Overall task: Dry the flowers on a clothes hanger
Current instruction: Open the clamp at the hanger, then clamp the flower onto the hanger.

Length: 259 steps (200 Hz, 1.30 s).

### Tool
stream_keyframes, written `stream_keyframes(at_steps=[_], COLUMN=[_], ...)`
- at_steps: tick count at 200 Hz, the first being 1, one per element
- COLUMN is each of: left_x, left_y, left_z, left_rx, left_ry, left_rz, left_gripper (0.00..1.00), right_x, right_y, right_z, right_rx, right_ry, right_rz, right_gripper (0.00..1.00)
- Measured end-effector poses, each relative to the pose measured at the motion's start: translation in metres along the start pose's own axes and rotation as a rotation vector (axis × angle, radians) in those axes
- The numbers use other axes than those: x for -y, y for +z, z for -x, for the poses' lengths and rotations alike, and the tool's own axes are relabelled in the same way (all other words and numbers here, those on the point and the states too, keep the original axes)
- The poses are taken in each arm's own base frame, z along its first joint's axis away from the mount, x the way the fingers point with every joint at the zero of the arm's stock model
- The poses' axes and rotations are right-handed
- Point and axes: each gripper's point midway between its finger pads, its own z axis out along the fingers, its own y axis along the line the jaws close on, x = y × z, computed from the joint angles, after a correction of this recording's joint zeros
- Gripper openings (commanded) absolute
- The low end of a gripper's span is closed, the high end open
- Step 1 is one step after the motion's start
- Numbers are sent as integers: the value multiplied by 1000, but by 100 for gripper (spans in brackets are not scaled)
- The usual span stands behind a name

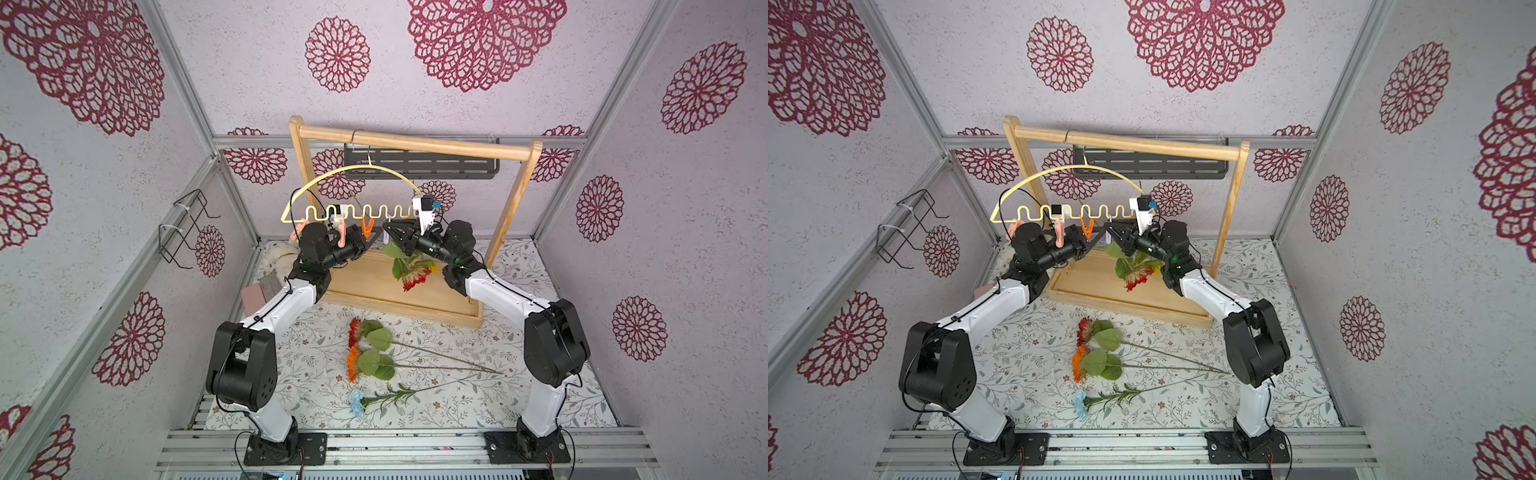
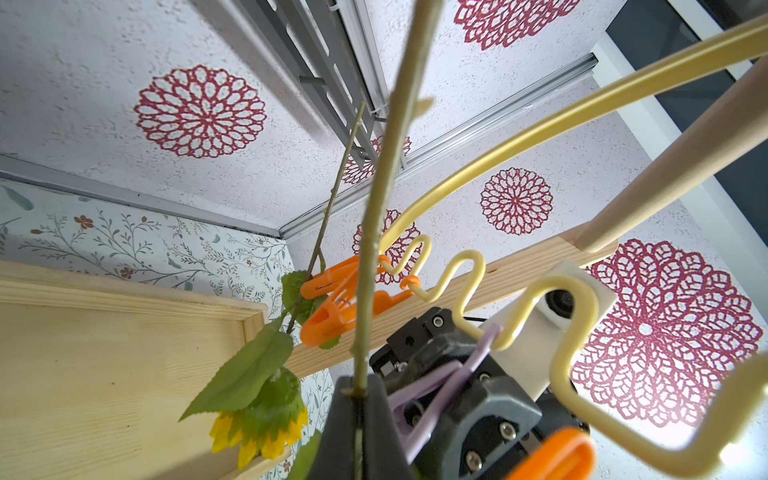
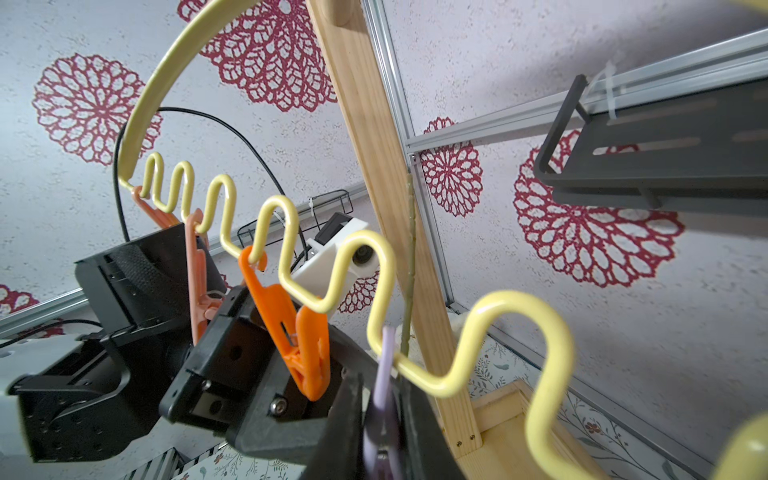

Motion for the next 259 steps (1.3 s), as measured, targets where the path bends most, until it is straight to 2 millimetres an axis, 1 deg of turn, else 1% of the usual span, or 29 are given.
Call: stream_keyframes(at_steps=[87,206,217,229,247,259], left_x=[2,15,16,16,17,16], left_y=[-1,2,3,3,3,3], left_z=[-1,5,4,4,4,4], left_rx=[12,60,61,62,63,62], left_ry=[-22,-76,-79,-81,-83,-83], left_rz=[-28,-112,-115,-118,-120,-119], left_gripper=[0,0,0,0,0,0], right_x=[-2,-6,-5,-5,-5,-4], right_y=[-8,-16,-16,-16,-16,-16], right_z=[2,9,9,10,10,10], right_rx=[53,113,115,116,118,117], right_ry=[-2,43,43,42,42,43], right_rz=[26,53,51,51,50,48], right_gripper=[2,0,2,8,13,23])
